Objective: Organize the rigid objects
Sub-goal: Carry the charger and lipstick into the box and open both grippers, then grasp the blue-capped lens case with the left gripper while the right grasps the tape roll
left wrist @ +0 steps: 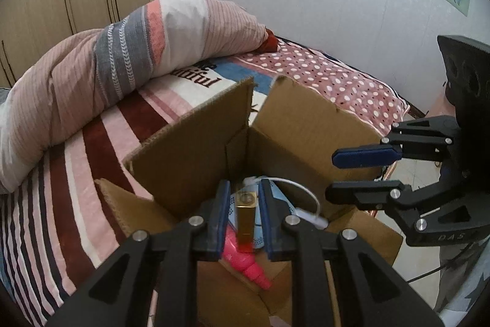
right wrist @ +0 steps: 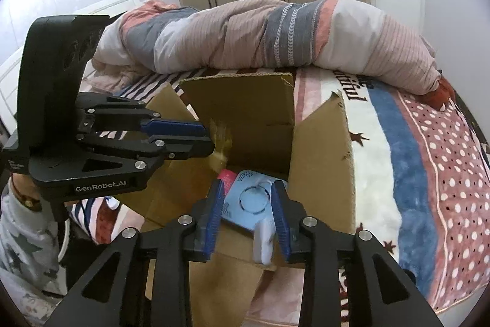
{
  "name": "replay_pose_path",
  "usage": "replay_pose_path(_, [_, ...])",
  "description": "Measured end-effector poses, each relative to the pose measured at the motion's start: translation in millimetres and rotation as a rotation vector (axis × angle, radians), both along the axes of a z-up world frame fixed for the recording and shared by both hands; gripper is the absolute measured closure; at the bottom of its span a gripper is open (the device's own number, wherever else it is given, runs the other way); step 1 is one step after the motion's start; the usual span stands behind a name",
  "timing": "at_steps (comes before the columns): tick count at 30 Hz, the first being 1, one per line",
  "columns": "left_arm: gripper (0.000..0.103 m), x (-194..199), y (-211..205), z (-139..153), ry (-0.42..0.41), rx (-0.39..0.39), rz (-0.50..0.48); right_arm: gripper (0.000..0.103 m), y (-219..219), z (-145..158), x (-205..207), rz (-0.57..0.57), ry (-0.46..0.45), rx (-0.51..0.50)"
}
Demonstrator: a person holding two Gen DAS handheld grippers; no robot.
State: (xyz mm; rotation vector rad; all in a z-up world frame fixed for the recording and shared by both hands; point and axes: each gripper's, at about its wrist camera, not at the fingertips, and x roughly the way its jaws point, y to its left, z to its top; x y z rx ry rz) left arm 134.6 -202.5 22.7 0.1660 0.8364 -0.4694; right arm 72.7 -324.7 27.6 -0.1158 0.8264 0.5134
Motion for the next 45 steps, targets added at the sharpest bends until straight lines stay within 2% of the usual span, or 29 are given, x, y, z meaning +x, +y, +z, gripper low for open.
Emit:
replay_pose_path(3, [0.079, -1.6, 8.7, 5.5, -0.007, -0.016, 0.018, 0.075, 3.8, 1.7, -1.4, 0.008, 0.001, -0.001])
replay_pose_path(6, [0.065, -8.5, 20.9, 14.0, -0.036, -0.027, 0.042, 0.075, 9.8, 3.3, -3.5, 0.019, 0.002, -0.008])
replay_pose_path(8, [0.051, -15.4, 33.2, 22.8, -0.065, -0.042, 0.065, 0.074, 14.5, 4.6, -4.1, 0.028, 0.003, -0.011])
replay_pose_path(14, [0.041, -38.6, 87.9, 45.5, -0.13, -0.074, 0.162, 0.074, 43.1, 18.1, -9.8, 0.069, -0.02, -0.007])
replay_pose_path(19, [0.04, -60.0, 142.8, 43.4, -0.155, -0.051, 0.262, 0.074, 86.2, 30.5, -20.3, 0.151, -0.041, 0.023])
replay_pose_path(22, [0.039, -74.4, 176.6, 29.8, -0.146, -0.046, 0.318, 0.074, 121.2, 31.7, -25.5, 0.214, -0.038, 0.033])
replay_pose_path(26, [0.034, -92.9, 217.4, -2.3, -0.11, -0.048, 0.38, 0.074, 167.4, 23.1, -29.2, 0.29, -0.009, 0.04])
replay_pose_path(30, [0.03, -109.3, 247.3, -43.7, -0.054, -0.066, 0.409, 0.073, 214.9, -0.6, -32.1, 0.356, 0.05, 0.018])
replay_pose_path(32, [0.027, -118.4, 256.4, -66.8, -0.022, -0.082, 0.408, 0.069, 238.3, -19.2, -35.3, 0.383, 0.081, -0.015])
replay_pose_path(34, [0.026, -126.3, 257.5, -85.9, 0.002, -0.098, 0.396, 0.061, 252.3, -36.7, -35.9, 0.396, 0.114, -0.038])
replay_pose_path(38, [0.025, -135.2, 254.8, -120.7, 0.054, -0.136, 0.361, 0.06, 269.7, -79.5, -29.7, 0.387, 0.17, -0.131])
replay_pose_path(40, [0.025, -136.3, 250.1, -134.5, 0.076, -0.155, 0.351, 0.052, 272.5, -97.3, -25.9, 0.366, 0.187, -0.177])
replay_pose_path(43, [0.025, -136.6, 246.0, -147.0, 0.102, -0.16, 0.344, 0.045, 273.4, -122.9, -14.6, 0.331, 0.213, -0.239])
replay_pose_path(45, [0.025, -137.2, 242.3, -154.4, 0.113, -0.162, 0.338, 0.044, 274.3, -138.1, -5.4, 0.321, 0.246, -0.279])
